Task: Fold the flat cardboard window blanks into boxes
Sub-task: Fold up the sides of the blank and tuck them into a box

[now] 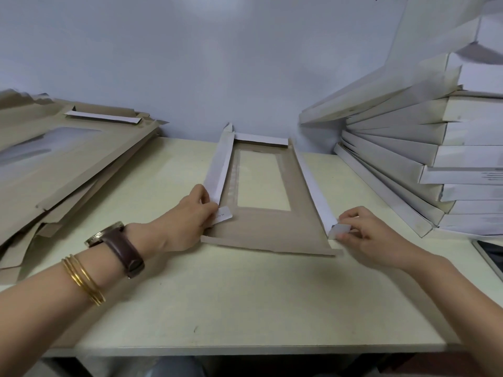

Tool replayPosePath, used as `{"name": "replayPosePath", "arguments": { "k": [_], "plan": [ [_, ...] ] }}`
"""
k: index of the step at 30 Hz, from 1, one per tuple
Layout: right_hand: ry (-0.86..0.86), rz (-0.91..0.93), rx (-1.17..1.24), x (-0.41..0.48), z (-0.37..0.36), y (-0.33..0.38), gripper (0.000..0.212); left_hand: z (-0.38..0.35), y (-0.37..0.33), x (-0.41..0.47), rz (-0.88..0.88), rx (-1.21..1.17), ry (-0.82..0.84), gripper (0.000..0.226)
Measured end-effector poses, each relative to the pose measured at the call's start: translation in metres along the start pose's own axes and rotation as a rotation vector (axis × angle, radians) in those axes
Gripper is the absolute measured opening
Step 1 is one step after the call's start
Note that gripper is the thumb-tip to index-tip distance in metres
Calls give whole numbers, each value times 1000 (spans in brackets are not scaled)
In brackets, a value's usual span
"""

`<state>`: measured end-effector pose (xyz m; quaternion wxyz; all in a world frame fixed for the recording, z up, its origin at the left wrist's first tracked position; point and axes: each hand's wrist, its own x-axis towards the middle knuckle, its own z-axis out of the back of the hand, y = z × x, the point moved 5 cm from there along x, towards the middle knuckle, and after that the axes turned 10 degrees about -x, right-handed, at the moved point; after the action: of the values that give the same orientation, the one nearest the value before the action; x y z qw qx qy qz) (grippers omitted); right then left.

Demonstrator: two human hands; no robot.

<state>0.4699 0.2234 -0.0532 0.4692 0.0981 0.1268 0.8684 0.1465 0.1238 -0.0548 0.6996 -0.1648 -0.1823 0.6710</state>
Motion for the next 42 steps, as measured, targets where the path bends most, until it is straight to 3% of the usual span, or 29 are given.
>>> {"name": "replayPosePath", "arguments": {
  "k": [6,10,16,22,30,36,40,42],
  "plan": [
    [-51,104,-189,9,2,20,10,0,-6,6,-83,96,59,28],
    [-114,147,-175,10,8,33,24,4,-8,8,-106,-30,-35,7],
    [-128,128,-230,18,12,34,25,14,-6,7,-126,-119,-154,33],
    [-24,218,-285,24,11,43,19,17,-5,3,-121,-125,-189,6],
    [63,253,-393,25,10,49,21,11,-11,8,-112,19,-67,31],
    [-24,251,-355,20,8,48,16,8,-8,6,-147,-17,-16,16],
    [-102,255,-322,16,10,51,31,12,-8,3,-154,-23,-83,19],
    [-127,278,-342,13,10,53,32,14,-8,2,-157,-23,-140,31]
  ]
}}
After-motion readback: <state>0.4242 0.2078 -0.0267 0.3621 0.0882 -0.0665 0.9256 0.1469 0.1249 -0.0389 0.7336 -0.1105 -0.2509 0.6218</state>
